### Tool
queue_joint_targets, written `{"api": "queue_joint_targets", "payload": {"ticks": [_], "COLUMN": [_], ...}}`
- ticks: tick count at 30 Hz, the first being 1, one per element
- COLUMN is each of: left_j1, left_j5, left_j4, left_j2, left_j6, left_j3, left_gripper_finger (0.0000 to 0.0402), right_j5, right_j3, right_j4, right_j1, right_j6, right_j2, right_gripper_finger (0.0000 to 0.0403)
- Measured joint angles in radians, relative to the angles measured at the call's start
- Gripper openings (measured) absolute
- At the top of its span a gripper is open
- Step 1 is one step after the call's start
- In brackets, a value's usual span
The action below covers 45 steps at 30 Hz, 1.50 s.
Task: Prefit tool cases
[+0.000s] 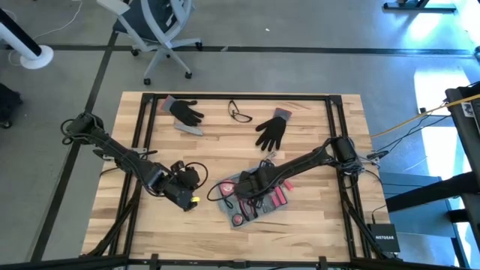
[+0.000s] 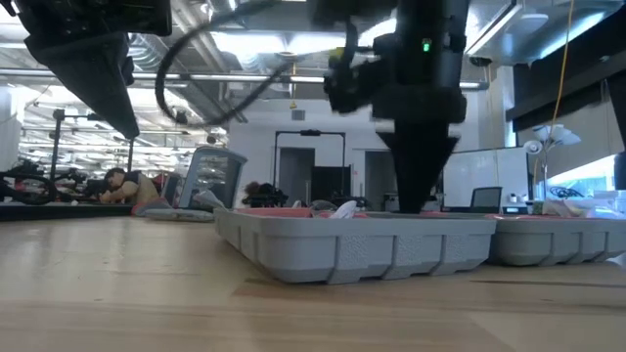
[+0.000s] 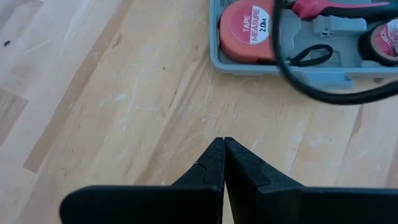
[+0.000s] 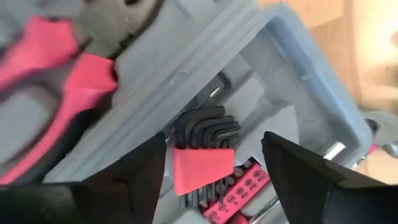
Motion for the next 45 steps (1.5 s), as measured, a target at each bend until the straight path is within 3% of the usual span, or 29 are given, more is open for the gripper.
{"api": "queue_joint_targets", "payload": {"ticks": [6,15,26,45], "left_j1": [0.0,0.0,-0.002,-0.002], "left_j5": [0.015,0.015,0.032,0.034], "left_j4": [0.001,0.0,-0.001,-0.001], "left_j2": [0.0,0.0,0.0,0.0], "left_j6": [-0.02,-0.032,-0.034,-0.023], "left_j3": [0.0,0.0,0.0,0.0], "left_gripper_finger": [0.0,0.0,0.0,0.0], "right_j5": [-0.022,-0.087,-0.087,-0.019], "right_j3": [0.002,0.003,0.016,0.211], "right_j4": [-0.003,0.003,0.013,-0.12], "right_j1": [0.002,-0.001,0.001,0.002], "right_j6": [0.002,0.004,0.006,-0.016], "right_j2": [0.012,0.021,0.032,0.037], "right_gripper_finger": [0.0237,0.0156,0.0016,0.0001]}}
